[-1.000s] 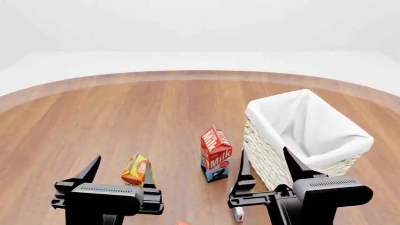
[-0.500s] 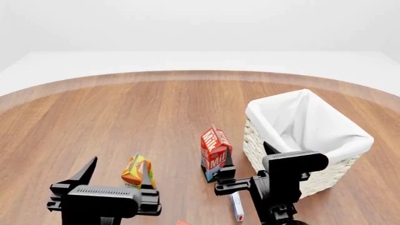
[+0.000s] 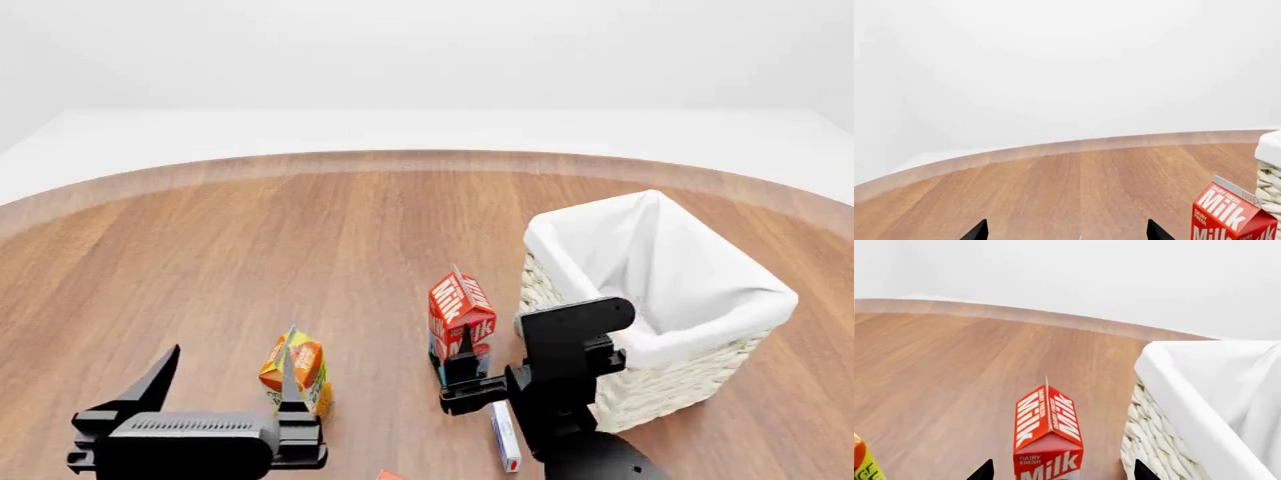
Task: Pick up the cream cheese box and the butter, and put them in the basket.
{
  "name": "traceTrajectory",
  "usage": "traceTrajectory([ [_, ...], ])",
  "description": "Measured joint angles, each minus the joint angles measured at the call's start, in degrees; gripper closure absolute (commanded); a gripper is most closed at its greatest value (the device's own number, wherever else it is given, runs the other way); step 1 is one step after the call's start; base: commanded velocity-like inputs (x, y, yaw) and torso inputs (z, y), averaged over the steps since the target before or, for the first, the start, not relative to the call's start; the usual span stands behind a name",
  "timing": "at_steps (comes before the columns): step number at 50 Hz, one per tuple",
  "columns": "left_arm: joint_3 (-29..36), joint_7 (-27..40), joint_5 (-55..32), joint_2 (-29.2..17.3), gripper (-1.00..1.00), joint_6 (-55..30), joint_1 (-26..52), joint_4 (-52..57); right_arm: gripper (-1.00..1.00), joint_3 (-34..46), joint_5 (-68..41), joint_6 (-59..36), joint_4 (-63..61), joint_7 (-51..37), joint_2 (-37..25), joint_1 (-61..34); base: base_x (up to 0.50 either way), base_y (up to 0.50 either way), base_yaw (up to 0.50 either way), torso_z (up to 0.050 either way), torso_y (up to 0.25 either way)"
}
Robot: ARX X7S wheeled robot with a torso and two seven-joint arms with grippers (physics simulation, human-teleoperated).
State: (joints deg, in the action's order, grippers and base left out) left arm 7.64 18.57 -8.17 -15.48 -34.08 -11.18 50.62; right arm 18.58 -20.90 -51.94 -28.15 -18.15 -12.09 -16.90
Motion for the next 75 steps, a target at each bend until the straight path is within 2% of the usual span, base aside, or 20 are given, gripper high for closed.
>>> traceTrajectory([
  [19, -0.33, 0.83, -0.43, -0.45, -1.0, 0.1, -0.6, 0.82, -1.0, -0.87, -2.46, -5.5, 4.68, -0.77, 1.59, -2.43, 0.0, 0.0, 0.0, 0.0, 0.0],
  [52, 0.56, 1.72, -0.85, -1.09, -1.0, 0.31, -0.28, 0.49, -1.0, -4.98, -7.48, -21.88, 0.76, -7.11, 3.34, -3.4, 0.0, 0.0, 0.0, 0.0, 0.0],
  [75, 1.14, 2.35, -1.16, -1.59, -1.0, 0.02, -0.08, 0.63, -1.0, -4.51, -9.19, -24.68, -0.87, -8.64, 2.52, -0.56, 0.0, 0.0, 0.0, 0.0, 0.0],
])
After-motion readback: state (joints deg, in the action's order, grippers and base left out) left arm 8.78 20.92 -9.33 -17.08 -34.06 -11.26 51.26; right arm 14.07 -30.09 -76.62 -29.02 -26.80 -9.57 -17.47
